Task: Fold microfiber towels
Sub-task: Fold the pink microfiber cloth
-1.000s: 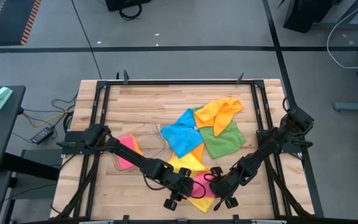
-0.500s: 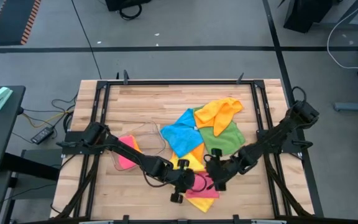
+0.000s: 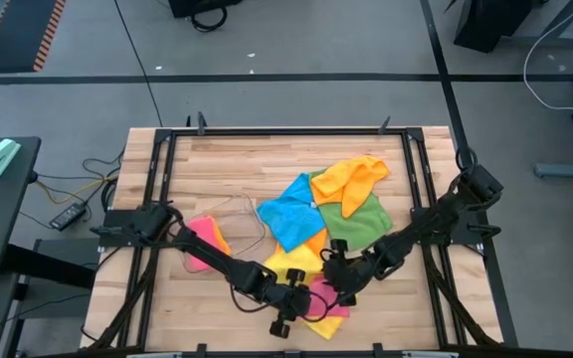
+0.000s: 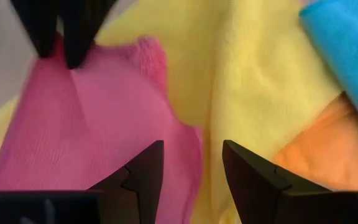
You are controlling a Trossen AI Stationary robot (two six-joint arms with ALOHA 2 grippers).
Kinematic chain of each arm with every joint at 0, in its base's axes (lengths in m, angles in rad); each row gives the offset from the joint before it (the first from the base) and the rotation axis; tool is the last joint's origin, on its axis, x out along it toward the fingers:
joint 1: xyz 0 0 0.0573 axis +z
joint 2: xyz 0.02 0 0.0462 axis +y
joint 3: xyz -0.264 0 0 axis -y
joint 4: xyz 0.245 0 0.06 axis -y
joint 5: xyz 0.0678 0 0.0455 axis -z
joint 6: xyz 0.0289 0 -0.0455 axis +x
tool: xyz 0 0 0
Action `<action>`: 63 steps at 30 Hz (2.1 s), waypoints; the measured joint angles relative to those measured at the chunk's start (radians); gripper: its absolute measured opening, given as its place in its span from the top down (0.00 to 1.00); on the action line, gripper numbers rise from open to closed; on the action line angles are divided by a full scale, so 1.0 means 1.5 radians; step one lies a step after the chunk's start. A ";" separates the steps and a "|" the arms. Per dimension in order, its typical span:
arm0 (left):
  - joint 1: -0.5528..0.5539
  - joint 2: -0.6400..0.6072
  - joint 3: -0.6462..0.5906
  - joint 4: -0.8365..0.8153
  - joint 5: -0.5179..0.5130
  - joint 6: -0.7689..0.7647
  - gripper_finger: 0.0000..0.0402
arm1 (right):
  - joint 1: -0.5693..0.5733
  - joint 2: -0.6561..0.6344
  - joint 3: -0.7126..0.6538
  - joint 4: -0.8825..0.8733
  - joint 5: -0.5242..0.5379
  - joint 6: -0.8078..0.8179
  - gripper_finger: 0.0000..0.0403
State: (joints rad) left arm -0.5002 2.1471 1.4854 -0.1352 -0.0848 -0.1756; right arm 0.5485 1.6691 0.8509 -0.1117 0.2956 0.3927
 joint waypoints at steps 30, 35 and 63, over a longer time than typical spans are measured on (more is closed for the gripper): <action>-0.005 0.032 0.001 0.008 -0.003 0.004 0.80 | -0.028 0.080 -0.001 0.080 -0.033 -0.059 0.68; -0.005 0.032 0.001 0.008 -0.003 0.004 0.80 | -0.028 0.076 -0.001 0.075 -0.033 -0.077 0.82; 0.004 0.032 0.001 0.008 -0.002 -0.016 0.83 | -0.006 0.004 0.019 0.037 -0.041 -0.071 0.99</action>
State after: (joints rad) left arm -0.4942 2.1948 1.4868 -0.1238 -0.0883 -0.1990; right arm 0.5395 1.6753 0.8801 -0.0559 0.2336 0.2857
